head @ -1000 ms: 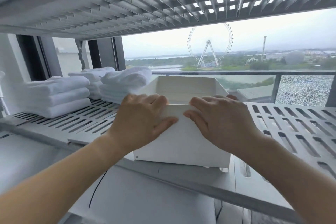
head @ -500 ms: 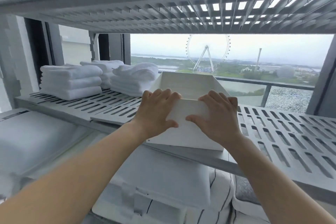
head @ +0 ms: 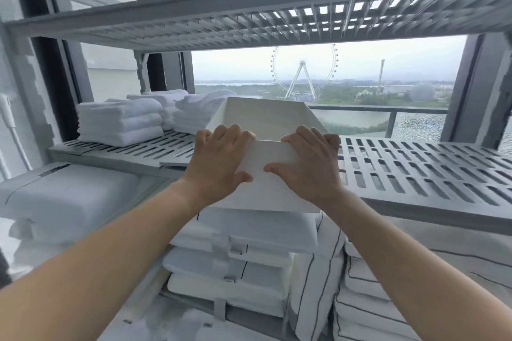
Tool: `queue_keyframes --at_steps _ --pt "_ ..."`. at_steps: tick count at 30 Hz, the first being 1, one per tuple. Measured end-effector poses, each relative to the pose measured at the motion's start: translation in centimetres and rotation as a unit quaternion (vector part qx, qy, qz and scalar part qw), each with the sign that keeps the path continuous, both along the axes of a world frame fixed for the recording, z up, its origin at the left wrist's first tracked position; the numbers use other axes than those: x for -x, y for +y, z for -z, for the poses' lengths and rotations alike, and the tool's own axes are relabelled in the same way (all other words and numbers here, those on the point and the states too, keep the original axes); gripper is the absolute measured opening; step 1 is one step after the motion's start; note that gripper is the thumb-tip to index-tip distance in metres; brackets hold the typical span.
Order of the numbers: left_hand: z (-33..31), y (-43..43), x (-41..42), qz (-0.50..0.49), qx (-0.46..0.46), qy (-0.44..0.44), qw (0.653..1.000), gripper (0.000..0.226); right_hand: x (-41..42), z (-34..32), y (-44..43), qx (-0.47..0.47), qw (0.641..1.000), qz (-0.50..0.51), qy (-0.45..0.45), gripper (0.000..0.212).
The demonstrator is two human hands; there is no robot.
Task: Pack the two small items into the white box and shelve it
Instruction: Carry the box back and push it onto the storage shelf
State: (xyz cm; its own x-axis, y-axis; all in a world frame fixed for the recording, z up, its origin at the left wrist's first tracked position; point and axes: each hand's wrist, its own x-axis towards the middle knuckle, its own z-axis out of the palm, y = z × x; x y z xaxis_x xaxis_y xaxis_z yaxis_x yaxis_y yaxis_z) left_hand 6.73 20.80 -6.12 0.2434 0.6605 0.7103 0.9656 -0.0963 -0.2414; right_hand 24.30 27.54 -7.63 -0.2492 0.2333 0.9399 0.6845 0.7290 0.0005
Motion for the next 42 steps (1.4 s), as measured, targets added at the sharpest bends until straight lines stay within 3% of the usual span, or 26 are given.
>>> queue_keyframes --at_steps 9,19,31,42 --pt "-0.6 -10.1 4.5 -0.034 -0.012 0.016 0.999 0.066 4.9 -0.7 -6.8 -0.035 0.996 -0.088 -0.010 0.048" --pt "0.7 -28.2 11.8 -0.217 0.000 -0.011 0.976 0.060 17.3 0.4 -18.9 -0.048 0.963 -0.266 -0.012 0.047" --pt "2.4 -53.2 13.3 -0.468 0.004 -0.010 0.884 0.066 29.2 2.7 -39.8 -0.034 0.846 -0.533 -0.010 0.045" --pt "1.8 -72.3 11.2 -0.663 0.001 0.049 0.747 0.078 36.0 2.3 -60.1 -0.031 0.700 -0.714 0.013 0.050"
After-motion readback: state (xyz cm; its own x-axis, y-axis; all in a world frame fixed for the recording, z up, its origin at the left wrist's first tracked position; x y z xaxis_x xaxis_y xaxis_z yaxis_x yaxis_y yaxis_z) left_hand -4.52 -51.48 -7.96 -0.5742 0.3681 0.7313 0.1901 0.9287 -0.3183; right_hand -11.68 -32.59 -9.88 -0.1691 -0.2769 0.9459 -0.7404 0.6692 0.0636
